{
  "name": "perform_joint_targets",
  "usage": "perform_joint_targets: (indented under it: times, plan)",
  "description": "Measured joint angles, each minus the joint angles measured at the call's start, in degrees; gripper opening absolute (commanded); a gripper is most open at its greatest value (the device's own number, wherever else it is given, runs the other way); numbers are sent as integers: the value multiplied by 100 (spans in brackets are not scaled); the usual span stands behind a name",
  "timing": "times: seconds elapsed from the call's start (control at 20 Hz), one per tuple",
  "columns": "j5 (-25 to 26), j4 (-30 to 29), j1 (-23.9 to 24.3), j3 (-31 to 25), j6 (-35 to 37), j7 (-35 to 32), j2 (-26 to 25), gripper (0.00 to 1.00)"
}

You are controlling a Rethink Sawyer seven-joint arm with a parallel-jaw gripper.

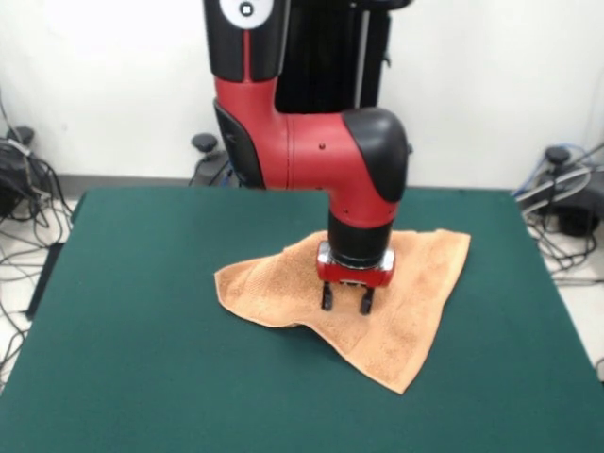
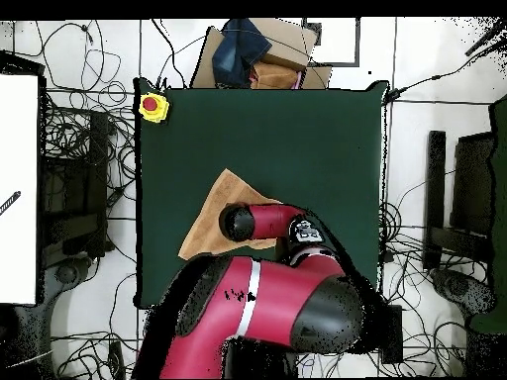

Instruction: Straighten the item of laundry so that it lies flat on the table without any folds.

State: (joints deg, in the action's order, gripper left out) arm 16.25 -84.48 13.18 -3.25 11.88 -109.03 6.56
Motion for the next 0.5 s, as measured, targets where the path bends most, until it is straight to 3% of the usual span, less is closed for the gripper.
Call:
perform_joint_targets:
  times: [0.5]
  plan:
    - [-180,266,-148,95,484,0,-63,100]
